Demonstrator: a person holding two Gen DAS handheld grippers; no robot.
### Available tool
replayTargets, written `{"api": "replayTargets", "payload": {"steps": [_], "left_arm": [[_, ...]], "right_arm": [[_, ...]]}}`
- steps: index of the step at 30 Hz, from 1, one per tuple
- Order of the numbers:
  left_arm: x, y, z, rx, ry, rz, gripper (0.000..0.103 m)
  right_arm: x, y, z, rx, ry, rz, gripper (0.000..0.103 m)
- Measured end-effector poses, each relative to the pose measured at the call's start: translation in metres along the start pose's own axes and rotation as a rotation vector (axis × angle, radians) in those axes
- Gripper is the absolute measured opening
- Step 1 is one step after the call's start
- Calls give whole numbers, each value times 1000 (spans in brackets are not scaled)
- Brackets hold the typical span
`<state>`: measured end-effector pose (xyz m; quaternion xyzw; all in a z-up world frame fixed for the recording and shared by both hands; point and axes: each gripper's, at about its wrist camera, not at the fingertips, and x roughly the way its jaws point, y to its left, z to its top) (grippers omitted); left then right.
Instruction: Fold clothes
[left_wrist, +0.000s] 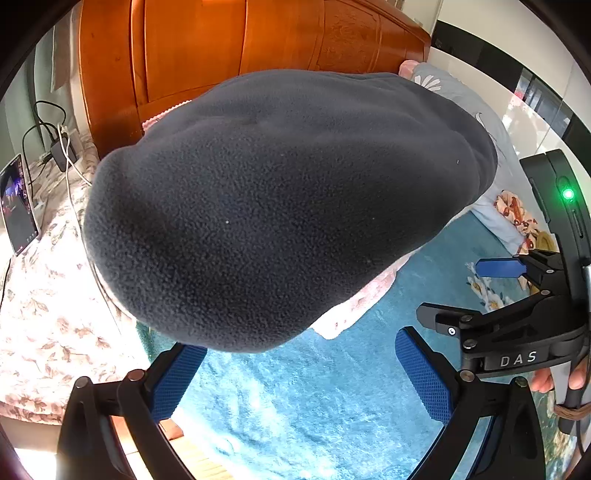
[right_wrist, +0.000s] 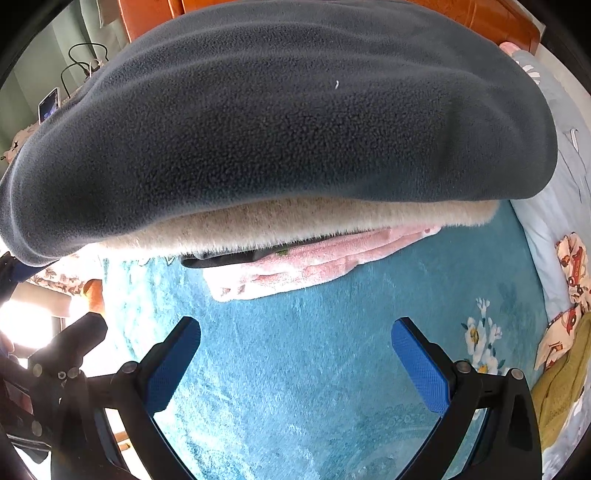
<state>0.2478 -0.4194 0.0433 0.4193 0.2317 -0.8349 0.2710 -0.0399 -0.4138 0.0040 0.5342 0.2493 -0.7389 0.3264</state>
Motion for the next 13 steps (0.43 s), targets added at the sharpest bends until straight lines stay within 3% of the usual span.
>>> {"api": "replayTargets", "payload": {"steps": [13], "left_arm": [[-16, -6, -5, 38, -31, -34, 103]], "right_arm": [[-20, 6, -12, 22, -15, -38, 103]]}}
